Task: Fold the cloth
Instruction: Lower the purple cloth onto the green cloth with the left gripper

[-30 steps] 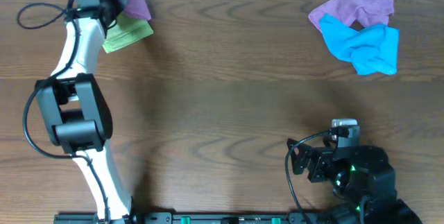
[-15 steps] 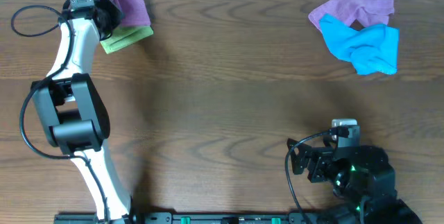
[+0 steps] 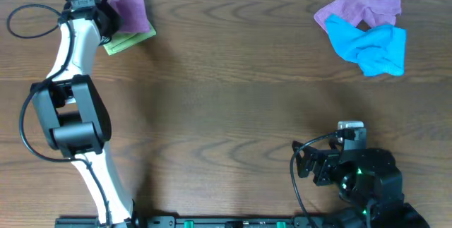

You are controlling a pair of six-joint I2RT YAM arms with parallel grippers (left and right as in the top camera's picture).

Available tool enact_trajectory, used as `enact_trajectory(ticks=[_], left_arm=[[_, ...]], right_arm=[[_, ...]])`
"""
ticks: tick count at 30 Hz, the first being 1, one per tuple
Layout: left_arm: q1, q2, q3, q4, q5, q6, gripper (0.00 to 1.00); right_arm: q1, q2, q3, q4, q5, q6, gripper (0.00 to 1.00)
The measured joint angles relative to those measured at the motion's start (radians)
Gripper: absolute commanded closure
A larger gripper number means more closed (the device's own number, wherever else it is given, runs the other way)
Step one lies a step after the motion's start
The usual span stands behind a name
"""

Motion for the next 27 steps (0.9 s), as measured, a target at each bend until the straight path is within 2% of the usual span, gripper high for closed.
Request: enact_trajectory(ticks=[2,9,10,15,18,20,27], left_arm=[[0.006,0.0,0.0,0.0,-0.003,0.002,0.94],[0.025,0.0,0.0,-0.004,-0.008,0.038,0.69],[0.027,0.0,0.0,-0.004,-0.011,0.043,0.6],[0.038,0.0,0.0,-0.006,-0.018,0.057,0.5],[0.041,0.0,0.0,-0.006,-0.019,0.07,0.3],[0.042,0.0,0.0,-0.006,-0.018,0.078,0.23],[0.045,0.0,0.0,-0.006,-0.018,0.123,0.07]], right_arm=[[0.0,0.0,0.0,0.0,0.0,0.0,0.01],[0.0,0.0,0.0,0.0,0.0,0.0,0.01],[0.0,0.0,0.0,0.0,0.0,0.0,0.01],[0.0,0.0,0.0,0.0,0.0,0.0,0.01],[0.0,0.0,0.0,0.0,0.0,0.0,0.01],[0.0,0.0,0.0,0.0,0.0,0.0,0.01],[0.0,0.0,0.0,0.0,0.0,0.0,0.01]])
